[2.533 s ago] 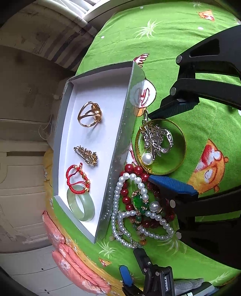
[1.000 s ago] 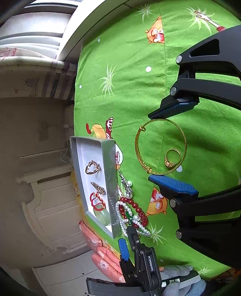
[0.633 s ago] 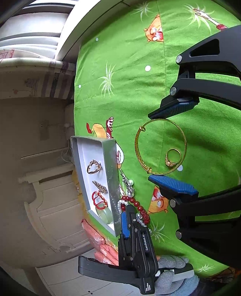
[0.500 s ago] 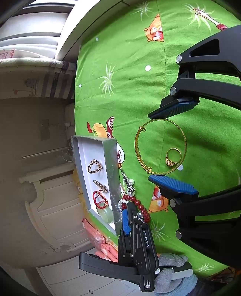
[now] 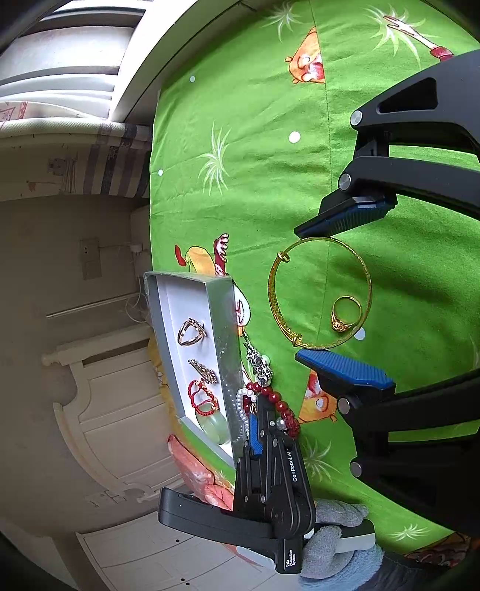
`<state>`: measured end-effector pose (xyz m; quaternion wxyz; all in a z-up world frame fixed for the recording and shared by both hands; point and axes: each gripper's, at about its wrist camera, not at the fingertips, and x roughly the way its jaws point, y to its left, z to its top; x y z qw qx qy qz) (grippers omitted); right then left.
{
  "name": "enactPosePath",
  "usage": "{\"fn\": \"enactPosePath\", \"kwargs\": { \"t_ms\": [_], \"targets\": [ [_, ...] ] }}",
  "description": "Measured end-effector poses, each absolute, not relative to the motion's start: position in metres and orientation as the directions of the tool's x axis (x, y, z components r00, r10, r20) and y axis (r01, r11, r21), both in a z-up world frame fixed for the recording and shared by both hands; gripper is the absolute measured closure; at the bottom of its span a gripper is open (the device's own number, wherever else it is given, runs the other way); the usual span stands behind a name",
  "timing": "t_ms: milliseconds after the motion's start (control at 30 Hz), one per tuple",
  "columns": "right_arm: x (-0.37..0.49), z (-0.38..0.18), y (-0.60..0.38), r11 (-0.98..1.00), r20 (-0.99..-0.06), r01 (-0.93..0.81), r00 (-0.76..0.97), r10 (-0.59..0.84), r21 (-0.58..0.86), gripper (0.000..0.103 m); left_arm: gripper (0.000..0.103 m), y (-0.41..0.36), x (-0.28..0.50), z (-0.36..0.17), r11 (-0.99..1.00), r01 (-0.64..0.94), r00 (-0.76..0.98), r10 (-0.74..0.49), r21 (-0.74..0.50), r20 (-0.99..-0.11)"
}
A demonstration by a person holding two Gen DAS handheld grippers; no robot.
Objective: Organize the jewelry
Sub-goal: 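Close the left tool on the pearl necklace, then lift the pearl necklace with the left tool while the right tool grasps the gold bangle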
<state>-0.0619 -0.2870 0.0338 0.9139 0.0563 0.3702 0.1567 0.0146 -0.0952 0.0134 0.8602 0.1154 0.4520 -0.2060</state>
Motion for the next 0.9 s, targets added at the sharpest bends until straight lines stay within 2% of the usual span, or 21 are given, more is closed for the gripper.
{"fn": "enactPosePath", "kwargs": {
  "t_ms": [100,167,200,333,367,500,733,767,833,900],
  "targets": [
    [-0.062,0.034,-0.287,0.945,-0.659,-0.244,0.677,0.328,0.219,0.044,0.086,-0.089,0.012,0.019,0.856,0.497,0.431,-0.385,-0.142,-0.816],
    [-0.062,0.034,-0.287,0.944,-0.658,-0.244,0.677,0.328,0.22,0.044,0.085,-0.093,0.01,0.018,0.835,0.528,0.39,-0.401,-0.156,-0.829],
    [-0.062,0.034,-0.288,0.944,-0.658,-0.244,0.678,0.329,0.221,0.044,0.08,-0.096,0.009,0.016,0.828,0.541,0.375,-0.391,-0.145,-0.841],
    [-0.063,0.034,-0.288,0.945,-0.656,-0.241,0.68,0.328,0.223,0.044,0.042,-0.105,0.001,0.012,0.8,0.579,0.335,-0.41,-0.158,-0.848],
    [-0.063,0.034,-0.288,0.944,-0.656,-0.242,0.68,0.329,0.223,0.044,0.042,-0.106,-0.003,0.011,0.801,0.58,0.342,-0.404,-0.147,-0.849],
    [-0.063,0.034,-0.288,0.944,-0.656,-0.243,0.679,0.33,0.224,0.044,0.044,-0.104,-0.012,0.011,0.812,0.572,0.378,-0.384,-0.113,-0.842],
    [-0.063,0.034,-0.288,0.944,-0.656,-0.243,0.678,0.33,0.224,0.044,0.046,-0.082,0.004,0.014,0.812,0.516,0.34,-0.485,-0.272,-0.806],
    [-0.063,0.033,-0.288,0.944,-0.657,-0.243,0.678,0.33,0.224,0.044,0.049,-0.08,0.007,0.015,0.812,0.508,0.338,-0.495,-0.288,-0.8],
    [-0.063,0.033,-0.287,0.944,-0.658,-0.242,0.677,0.329,0.223,0.044,0.068,-0.08,0.013,0.016,0.814,0.497,0.336,-0.501,-0.302,-0.797],
    [-0.063,0.033,-0.287,0.944,-0.658,-0.242,0.677,0.329,0.224,0.044,0.08,-0.083,0.015,0.014,0.816,0.498,0.331,-0.491,-0.293,-0.806]
  ]
}}
